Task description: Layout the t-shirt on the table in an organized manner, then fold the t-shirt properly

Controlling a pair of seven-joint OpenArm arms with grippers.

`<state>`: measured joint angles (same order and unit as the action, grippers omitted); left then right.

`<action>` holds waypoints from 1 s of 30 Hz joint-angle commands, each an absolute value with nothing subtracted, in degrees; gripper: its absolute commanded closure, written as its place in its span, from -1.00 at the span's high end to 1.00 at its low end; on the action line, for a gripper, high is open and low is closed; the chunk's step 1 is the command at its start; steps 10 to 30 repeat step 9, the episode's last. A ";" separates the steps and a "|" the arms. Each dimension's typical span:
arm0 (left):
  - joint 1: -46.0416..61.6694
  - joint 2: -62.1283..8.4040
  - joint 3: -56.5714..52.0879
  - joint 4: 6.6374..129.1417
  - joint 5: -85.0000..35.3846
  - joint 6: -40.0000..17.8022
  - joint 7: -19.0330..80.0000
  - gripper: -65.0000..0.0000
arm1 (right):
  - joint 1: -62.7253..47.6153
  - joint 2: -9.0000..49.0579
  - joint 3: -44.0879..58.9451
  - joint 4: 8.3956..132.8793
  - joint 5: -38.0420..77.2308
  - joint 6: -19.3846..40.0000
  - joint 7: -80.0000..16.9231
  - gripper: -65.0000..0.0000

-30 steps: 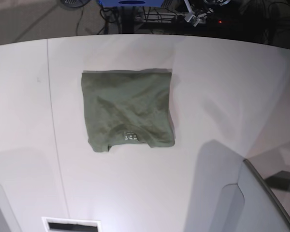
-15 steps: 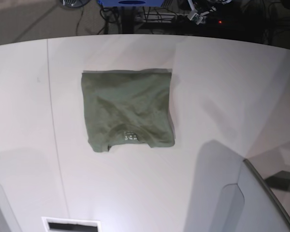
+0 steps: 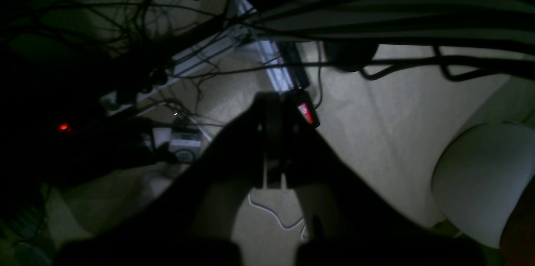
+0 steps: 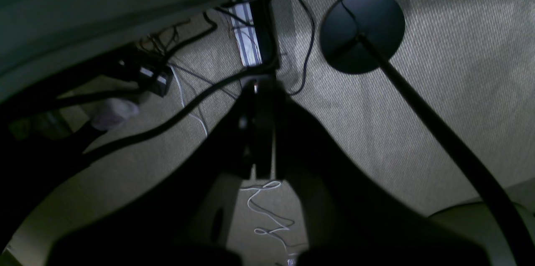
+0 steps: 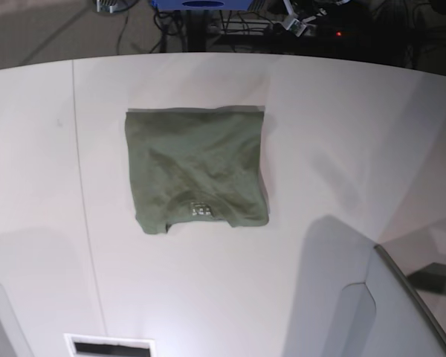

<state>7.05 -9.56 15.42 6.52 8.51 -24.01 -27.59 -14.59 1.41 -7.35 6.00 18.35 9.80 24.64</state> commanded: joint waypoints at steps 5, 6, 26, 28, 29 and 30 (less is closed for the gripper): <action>6.29 -10.15 15.34 3.56 8.31 -24.48 -28.09 -1.00 | -14.99 1.36 -7.43 6.02 18.15 9.71 25.10 -1.00; 6.29 -10.15 15.34 3.47 8.31 -24.48 -28.09 -1.00 | -14.99 1.36 -7.43 6.02 18.15 9.71 25.10 -1.00; 6.37 -9.89 15.34 3.47 8.31 -24.48 -28.09 -1.00 | -14.99 1.36 -7.43 6.02 18.15 9.71 25.10 -1.00; 6.37 -9.89 15.34 3.47 8.31 -24.48 -28.09 -1.00 | -14.99 1.36 -7.43 6.02 18.15 9.71 25.10 -1.00; 6.37 -9.89 15.34 3.47 8.31 -24.48 -28.09 -1.00 | -14.99 1.36 -7.43 6.02 18.15 9.71 25.10 -1.00; 6.37 -9.89 15.34 3.47 8.31 -24.48 -28.09 -1.00 | -14.99 1.36 -7.43 6.02 18.15 9.71 25.10 -1.00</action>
